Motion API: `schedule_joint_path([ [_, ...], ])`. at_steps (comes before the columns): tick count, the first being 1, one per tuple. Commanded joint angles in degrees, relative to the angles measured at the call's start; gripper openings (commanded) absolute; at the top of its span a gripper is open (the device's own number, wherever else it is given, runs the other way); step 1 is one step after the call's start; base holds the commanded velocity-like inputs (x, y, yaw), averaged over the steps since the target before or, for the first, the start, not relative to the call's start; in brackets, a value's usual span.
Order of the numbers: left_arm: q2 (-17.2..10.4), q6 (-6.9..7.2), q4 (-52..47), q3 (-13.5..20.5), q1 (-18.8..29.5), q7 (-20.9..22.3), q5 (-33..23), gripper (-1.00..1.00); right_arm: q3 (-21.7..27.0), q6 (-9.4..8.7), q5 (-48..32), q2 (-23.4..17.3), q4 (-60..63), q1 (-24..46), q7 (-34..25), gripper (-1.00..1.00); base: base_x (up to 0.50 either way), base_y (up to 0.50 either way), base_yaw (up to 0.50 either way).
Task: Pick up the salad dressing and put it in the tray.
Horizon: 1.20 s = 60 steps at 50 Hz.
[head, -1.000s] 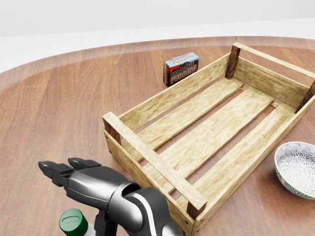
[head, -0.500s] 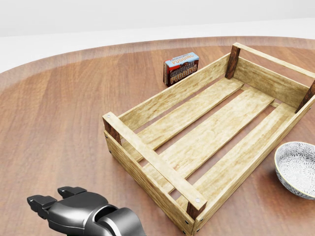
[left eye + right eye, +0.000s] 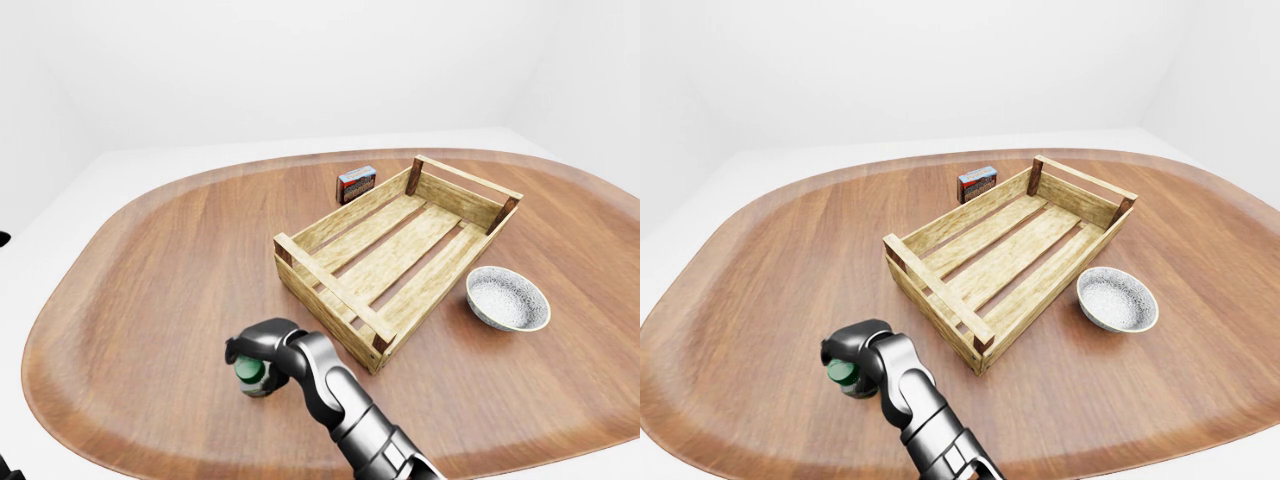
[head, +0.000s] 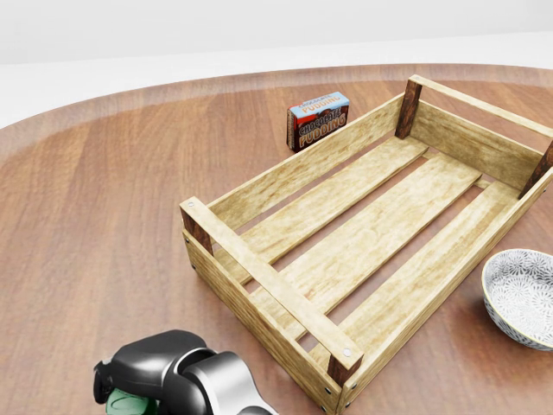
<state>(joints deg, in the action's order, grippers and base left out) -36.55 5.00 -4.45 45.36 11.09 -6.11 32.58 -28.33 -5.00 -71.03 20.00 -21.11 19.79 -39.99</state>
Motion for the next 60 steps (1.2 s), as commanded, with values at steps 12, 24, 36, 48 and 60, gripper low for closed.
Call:
schedule_joint_path([
  [12, 0.3, 0.0, 0.7, -0.4, -0.1, 0.2, -0.2, 1.0, 0.3, 0.0, 1.1, 0.0, -1.8, -1.0, 0.0, -0.98, 0.0, 0.0, 0.0],
  [24, 0.4, 0.0, 1.5, -1.0, 0.1, 0.5, -0.7, 1.0, 2.6, 0.0, -0.6, 0.0, 2.0, 2.1, 0.0, -0.98, 0.0, 0.0, 0.0],
  [36, 0.6, 0.0, 1.2, -1.2, 0.2, 0.7, -1.0, 1.0, 7.2, 0.0, -0.8, 0.0, 8.7, 10.8, 0.0, -0.98, 0.0, 0.0, 0.0],
  [48, 0.7, 0.0, 0.5, -1.2, 0.1, 0.6, -0.9, 1.0, 13.1, 0.0, 2.8, 0.0, 12.2, 25.5, 0.0, -0.98, 0.0, 0.0, 0.0],
  [60, 1.1, 0.0, 1.0, -1.5, 0.1, 0.9, -1.4, 1.0, 17.8, 0.0, 8.7, -2.0, 10.7, 40.4, 0.0, -0.98, 0.0, 0.0, 0.0],
])
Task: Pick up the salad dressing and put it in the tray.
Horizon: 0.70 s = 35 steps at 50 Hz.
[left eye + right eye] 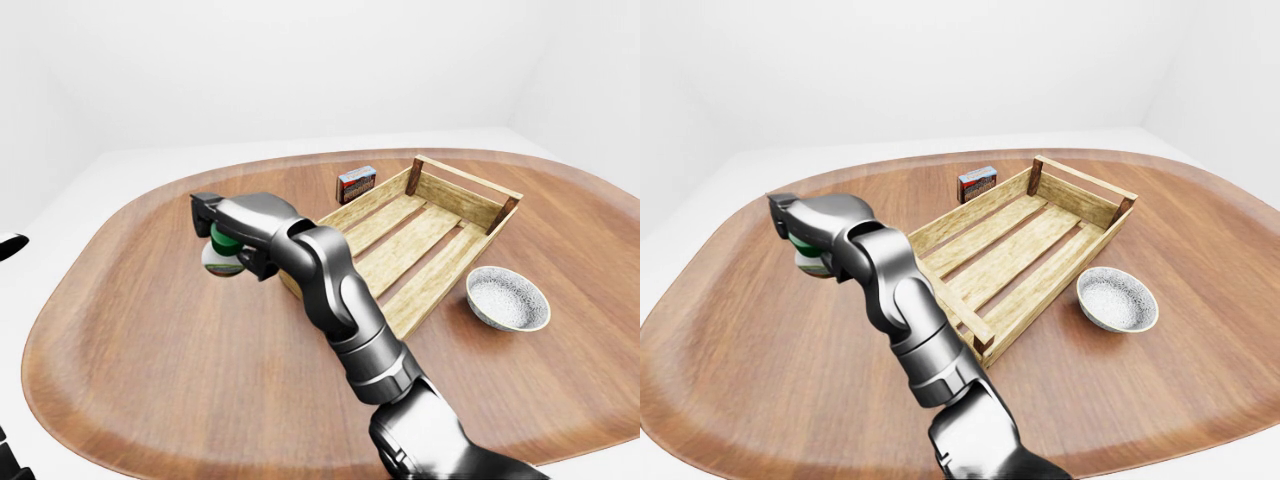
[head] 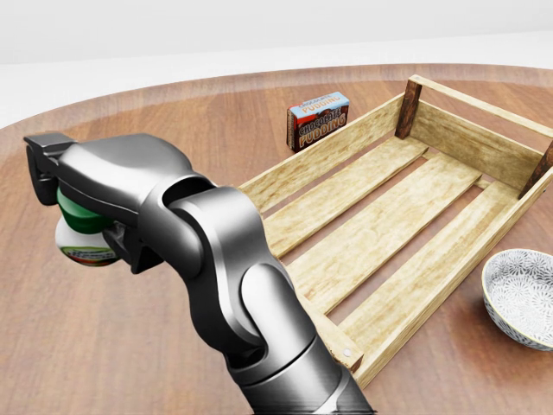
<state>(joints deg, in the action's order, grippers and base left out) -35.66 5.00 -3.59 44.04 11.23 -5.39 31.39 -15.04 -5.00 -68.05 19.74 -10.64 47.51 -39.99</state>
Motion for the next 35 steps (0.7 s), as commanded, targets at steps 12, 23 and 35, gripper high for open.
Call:
schedule_joint_path([
  [12, 0.3, 0.0, 0.4, -0.4, 0.0, 0.4, -0.4, 1.0, 9.0, 0.0, 15.1, -11.7, -9.5, 26.0, 0.0, -0.98, 0.0, 0.0, 0.0],
  [23, 0.2, 0.0, 0.7, -0.5, 0.1, 0.3, -0.5, 1.0, 9.8, 0.0, 16.2, -18.7, -11.9, 24.0, 0.0, -0.98, 0.0, 0.0, 0.0],
  [35, 0.1, 0.0, 0.8, -0.6, 0.3, 0.2, -0.6, 1.0, 12.9, 0.0, 18.9, -26.2, -21.8, 24.7, 0.0, -0.98, 0.0, 0.0, 0.0],
])
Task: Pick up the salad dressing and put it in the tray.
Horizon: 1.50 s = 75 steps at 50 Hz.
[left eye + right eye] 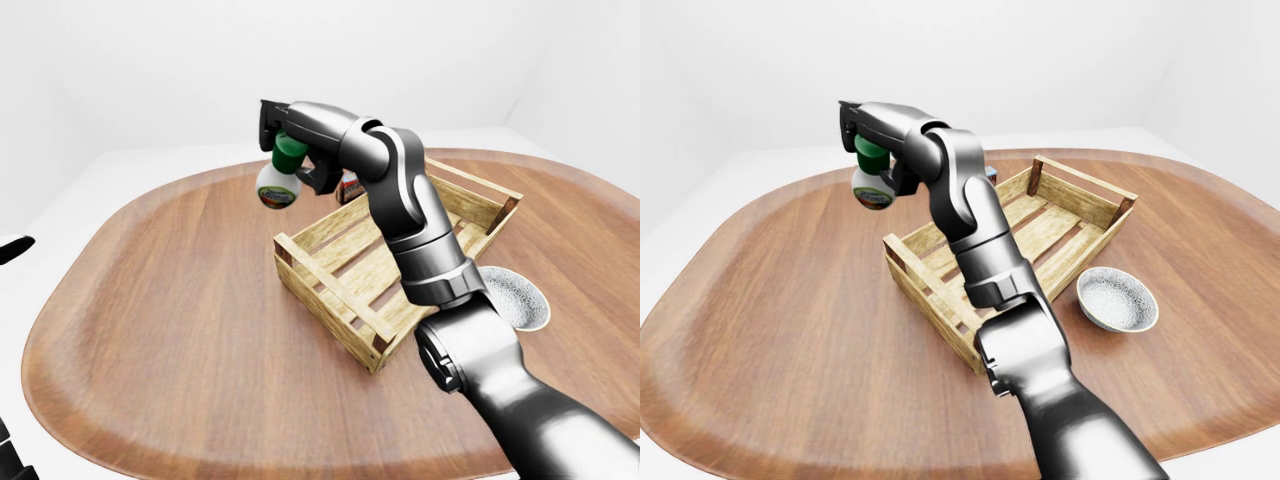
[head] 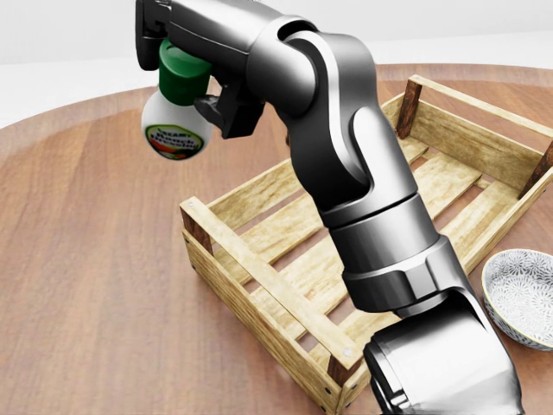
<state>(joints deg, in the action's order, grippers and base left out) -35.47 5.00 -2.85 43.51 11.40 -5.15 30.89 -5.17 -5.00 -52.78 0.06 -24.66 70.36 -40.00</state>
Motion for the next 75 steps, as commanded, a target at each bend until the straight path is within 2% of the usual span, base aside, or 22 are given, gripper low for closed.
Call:
schedule_joint_path([
  [1, -0.1, 0.0, 0.1, 0.1, 0.1, 0.0, -0.1, 1.0, 3.2, 0.0, 3.9, -7.0, -8.3, 1.8, 0.0, -0.98, 0.0, 0.0, 0.0],
  [9, -0.2, 0.0, -0.2, 0.2, 0.0, -0.1, 0.0, 1.0, 4.3, 0.0, 5.2, -11.8, -20.0, 5.1, 0.0, -0.98, 0.0, 0.0, 0.0],
  [18, -0.1, 0.0, 0.1, -0.2, 0.2, -0.1, -0.4, 1.0, 6.3, 0.0, 6.8, -20.3, -35.0, 7.5, 0.0, -0.98, 0.0, 0.0, 0.0],
  [23, 0.0, 0.0, -0.1, -0.4, 0.2, -0.2, -0.5, 1.0, 7.0, 0.0, 7.3, -23.6, -39.4, 6.7, 0.0, -0.98, 0.0, 0.0, 0.0],
  [30, 0.1, 0.0, -0.2, -0.4, 0.2, -0.1, -0.7, 1.0, 6.8, 0.0, 7.0, -26.2, -44.8, 4.2, 0.0, -0.98, 0.0, 0.0, 0.0],
  [35, 0.1, 0.0, 0.0, -0.3, 0.2, 0.0, -0.7, 1.0, 7.3, 0.0, 7.3, -26.9, -47.2, 2.8, 0.0, -0.98, 0.0, 0.0, 0.0],
  [41, 0.2, 0.0, -0.1, -0.4, 0.2, 0.0, -0.8, 1.0, 7.5, 0.0, 7.3, -27.1, -49.0, 0.3, 4.4, -0.98, 0.0, 0.0, 0.0],
  [51, 0.3, 0.0, -0.4, -0.3, 0.1, 0.1, -0.9, 1.0, 8.1, 0.0, 7.8, -24.9, -51.3, -3.3, 13.3, -0.98, 0.0, 0.0, 0.0],
  [54, 0.3, 0.0, -0.1, -0.3, 0.1, 0.2, -1.0, 1.0, 8.6, 0.0, 8.3, -24.3, -51.9, -3.5, 17.8, -0.98, 0.0, 0.0, 0.0],
  [75, 0.3, 0.0, 1.1, -0.7, 0.2, 0.4, -1.1, 1.0, 8.6, 0.0, 6.8, -21.6, -53.3, -8.2, 23.8, -0.98, 0.0, 0.0, 0.0],
])
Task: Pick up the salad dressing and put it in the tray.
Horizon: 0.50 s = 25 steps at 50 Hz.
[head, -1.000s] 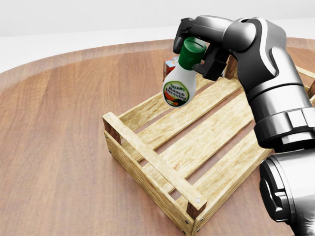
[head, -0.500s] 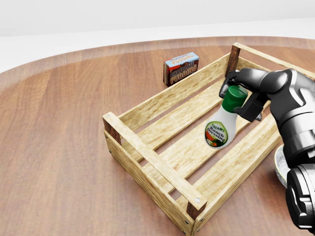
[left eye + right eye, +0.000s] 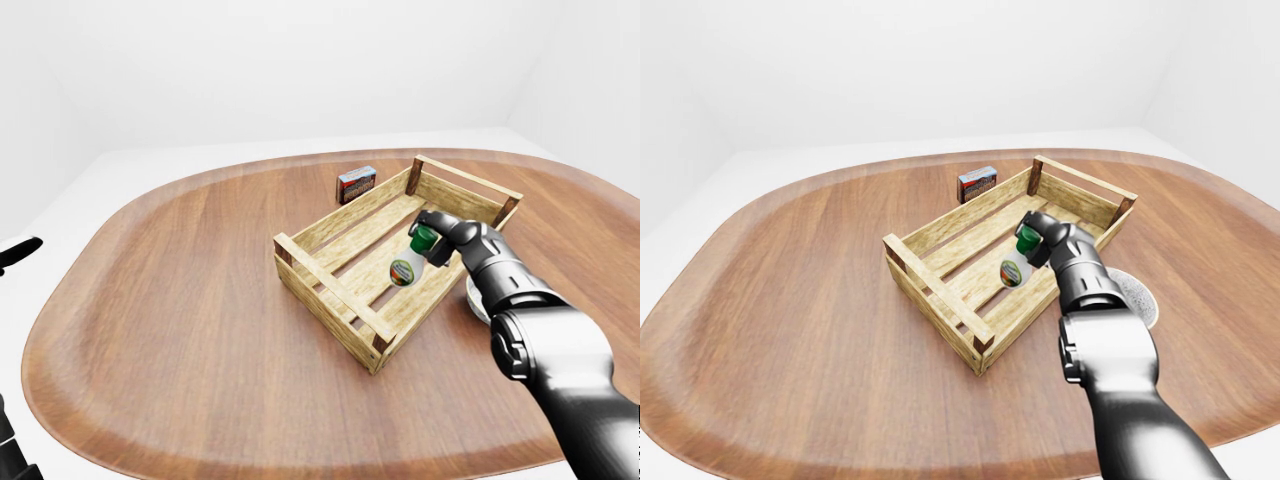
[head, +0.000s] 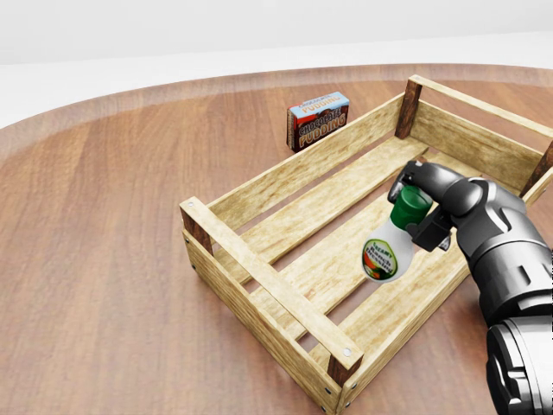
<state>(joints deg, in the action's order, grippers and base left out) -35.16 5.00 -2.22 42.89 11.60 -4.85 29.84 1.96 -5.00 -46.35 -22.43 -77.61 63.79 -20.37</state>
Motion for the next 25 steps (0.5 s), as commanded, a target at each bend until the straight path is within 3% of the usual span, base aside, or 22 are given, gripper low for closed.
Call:
schedule_joint_path([
  [1, 0.0, 0.0, 0.5, -0.1, 0.0, 0.1, 0.0, 1.0, 1.6, 0.0, 0.4, 0.9, -0.3, -1.8, 4.2, -0.98, 0.0, 0.0, 0.0],
  [25, 0.1, 0.0, 0.5, -0.4, 0.1, 0.0, -0.3, 1.0, 1.8, 0.0, -1.5, 0.4, -0.6, -4.5, 9.0, -0.98, 0.0, 0.0, 0.0],
])
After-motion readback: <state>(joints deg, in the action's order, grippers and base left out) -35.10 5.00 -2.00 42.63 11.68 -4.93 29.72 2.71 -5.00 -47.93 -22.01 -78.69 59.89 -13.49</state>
